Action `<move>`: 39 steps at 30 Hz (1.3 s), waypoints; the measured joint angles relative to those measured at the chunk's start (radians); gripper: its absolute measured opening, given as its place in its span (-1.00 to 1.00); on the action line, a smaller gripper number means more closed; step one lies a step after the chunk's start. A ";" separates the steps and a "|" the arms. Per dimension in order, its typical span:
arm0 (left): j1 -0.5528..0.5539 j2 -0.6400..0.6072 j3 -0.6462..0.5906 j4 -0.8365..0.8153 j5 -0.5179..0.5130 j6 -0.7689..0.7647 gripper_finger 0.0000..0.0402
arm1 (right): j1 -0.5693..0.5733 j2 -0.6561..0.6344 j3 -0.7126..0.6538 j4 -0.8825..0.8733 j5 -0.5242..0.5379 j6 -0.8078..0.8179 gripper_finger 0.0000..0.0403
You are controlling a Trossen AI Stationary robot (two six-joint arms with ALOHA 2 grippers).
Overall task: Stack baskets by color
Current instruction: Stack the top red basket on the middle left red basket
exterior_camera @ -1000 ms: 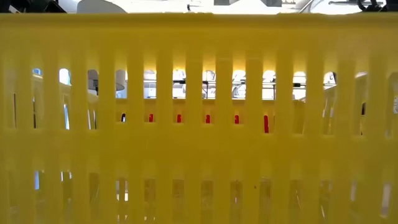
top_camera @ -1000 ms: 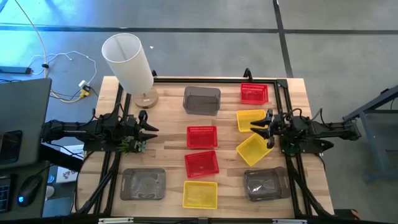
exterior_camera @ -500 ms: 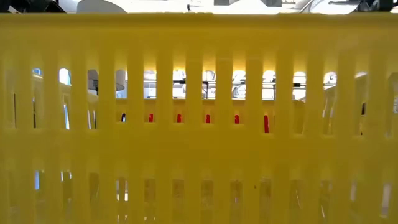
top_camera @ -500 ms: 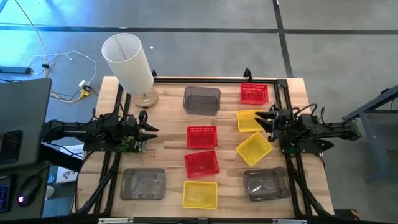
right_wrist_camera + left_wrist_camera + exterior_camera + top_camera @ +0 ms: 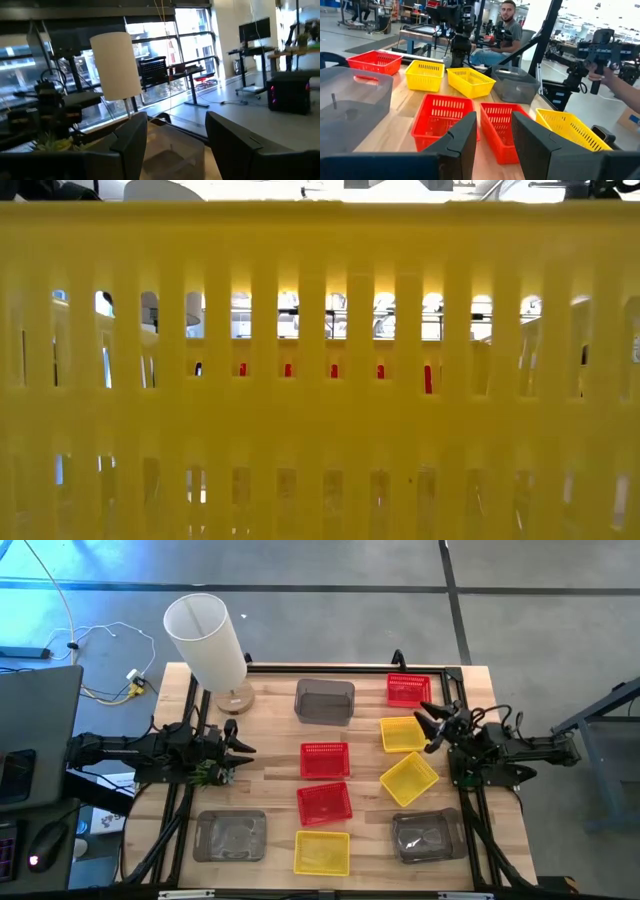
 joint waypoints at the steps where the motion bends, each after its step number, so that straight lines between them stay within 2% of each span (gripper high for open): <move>1: 0.000 0.000 0.000 0.000 -0.001 0.001 -0.45 | 0.000 0.000 0.000 0.000 0.000 -0.016 -0.05; 8: 0.000 0.000 0.000 0.001 -0.005 -0.006 -0.45 | 0.000 0.001 0.013 -0.003 0.007 -0.120 -0.05; 14: 0.000 0.000 0.000 0.001 -0.005 -0.022 -0.45 | 0.000 0.047 0.131 -0.100 0.014 -0.175 -0.05; 21: 0.000 0.000 0.000 0.002 -0.008 -0.051 -0.45 | 0.000 0.191 0.306 -0.354 0.173 -0.172 -0.05; 29: 0.000 0.000 0.000 0.002 -0.019 -0.083 -0.45 | 0.000 0.408 0.476 -0.551 0.302 -0.115 -0.06; 35: 0.000 0.000 0.000 0.002 -0.019 -0.083 -0.45 | -0.058 0.556 0.597 -0.699 0.291 -0.039 -0.06; 39: 0.000 0.000 0.000 0.002 -0.019 -0.083 -0.45 | -0.167 0.641 0.667 -0.798 0.209 0.006 -0.06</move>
